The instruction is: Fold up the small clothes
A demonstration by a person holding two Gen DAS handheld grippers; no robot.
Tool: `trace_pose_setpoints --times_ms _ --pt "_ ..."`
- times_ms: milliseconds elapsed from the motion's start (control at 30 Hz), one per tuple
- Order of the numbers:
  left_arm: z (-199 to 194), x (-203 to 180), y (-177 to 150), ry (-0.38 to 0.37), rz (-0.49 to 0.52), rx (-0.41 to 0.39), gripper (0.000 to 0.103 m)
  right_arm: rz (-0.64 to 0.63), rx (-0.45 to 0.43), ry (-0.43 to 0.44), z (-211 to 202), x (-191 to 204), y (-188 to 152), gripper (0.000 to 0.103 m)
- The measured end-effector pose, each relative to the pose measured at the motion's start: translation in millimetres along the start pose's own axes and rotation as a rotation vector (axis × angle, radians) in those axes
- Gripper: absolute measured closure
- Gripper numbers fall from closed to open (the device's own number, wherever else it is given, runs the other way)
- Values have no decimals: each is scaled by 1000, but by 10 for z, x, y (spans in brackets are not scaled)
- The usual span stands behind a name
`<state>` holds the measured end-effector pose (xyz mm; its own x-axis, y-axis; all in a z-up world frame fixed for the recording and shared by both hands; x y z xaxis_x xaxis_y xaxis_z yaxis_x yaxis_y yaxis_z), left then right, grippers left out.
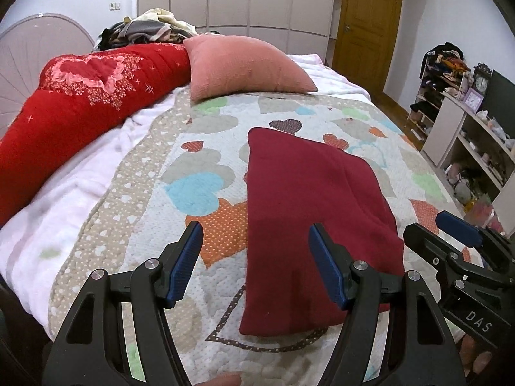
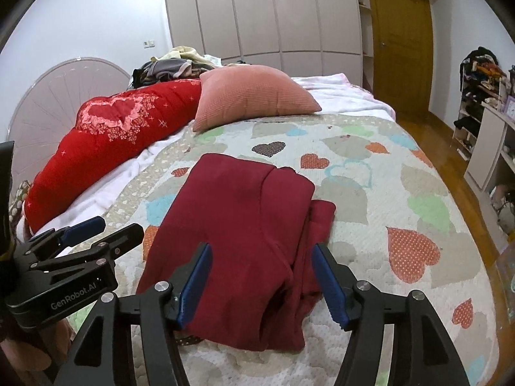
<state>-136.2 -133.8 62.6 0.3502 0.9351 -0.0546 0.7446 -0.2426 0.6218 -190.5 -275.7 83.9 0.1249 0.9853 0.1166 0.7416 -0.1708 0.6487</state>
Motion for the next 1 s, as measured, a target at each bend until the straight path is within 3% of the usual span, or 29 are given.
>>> trace_pose_setpoints --times_ms 1000 --pt "45 -22 -34 34 27 3 35 20 43 15 69 32 -48 39"
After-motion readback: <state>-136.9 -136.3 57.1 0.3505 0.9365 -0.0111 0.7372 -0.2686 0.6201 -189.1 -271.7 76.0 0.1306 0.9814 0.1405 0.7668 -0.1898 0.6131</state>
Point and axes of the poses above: each gripper's, at about its wrist camera, not at the fingertips, and z roughly the way its jaws point, x to its left, y to its top, the point moved 9 cm from there along z, roughly the way its jaws point, and after that the axes turned 8 degrees about x, right-handed, at the moved point
